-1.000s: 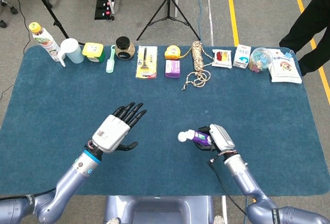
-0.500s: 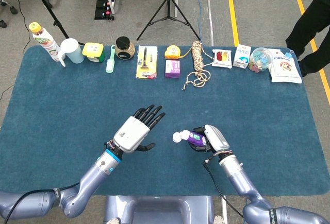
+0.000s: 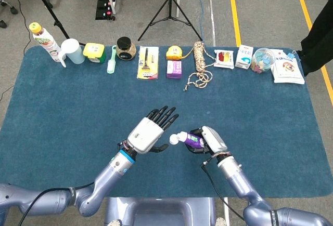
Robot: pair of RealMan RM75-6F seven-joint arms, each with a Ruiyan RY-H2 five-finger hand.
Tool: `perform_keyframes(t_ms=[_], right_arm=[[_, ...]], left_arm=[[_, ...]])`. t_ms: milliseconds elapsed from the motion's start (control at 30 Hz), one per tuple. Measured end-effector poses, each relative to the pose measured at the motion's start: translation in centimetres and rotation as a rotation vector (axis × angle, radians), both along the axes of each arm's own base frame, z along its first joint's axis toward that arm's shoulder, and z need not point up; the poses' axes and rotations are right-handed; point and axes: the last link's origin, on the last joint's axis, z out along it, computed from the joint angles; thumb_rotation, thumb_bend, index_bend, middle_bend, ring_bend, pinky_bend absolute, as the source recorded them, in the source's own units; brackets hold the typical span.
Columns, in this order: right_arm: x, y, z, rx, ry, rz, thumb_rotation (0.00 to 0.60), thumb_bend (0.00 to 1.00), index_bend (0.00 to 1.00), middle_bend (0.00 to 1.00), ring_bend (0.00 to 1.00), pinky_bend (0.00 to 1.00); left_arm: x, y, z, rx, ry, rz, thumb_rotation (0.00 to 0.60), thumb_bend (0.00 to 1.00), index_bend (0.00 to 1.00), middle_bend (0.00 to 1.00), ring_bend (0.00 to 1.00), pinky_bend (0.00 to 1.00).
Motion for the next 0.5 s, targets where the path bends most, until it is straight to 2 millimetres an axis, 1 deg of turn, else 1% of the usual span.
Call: perform_keyframes(t_ms=[300, 500], right_arm=[[0.5, 0.2, -0.1, 0.012, 0.006, 0.026, 0.600, 0.44, 0.78, 0.82, 0.88, 0.99], [0.1, 0.3, -0.3, 0.014, 0.043, 0.042, 0.600, 0.46, 0.79, 0.84, 0.90, 1.00]], left_arm=[[1.1, 0.5, -0.9, -0.002, -0.008, -0.003, 0.420, 0.21, 0.00, 0.00, 0.00, 0.18], [1.4, 0.8, -0.2, 0.010, -0.033, 0.007, 0.421, 0.22, 0.00, 0.00, 0.00, 0.18]])
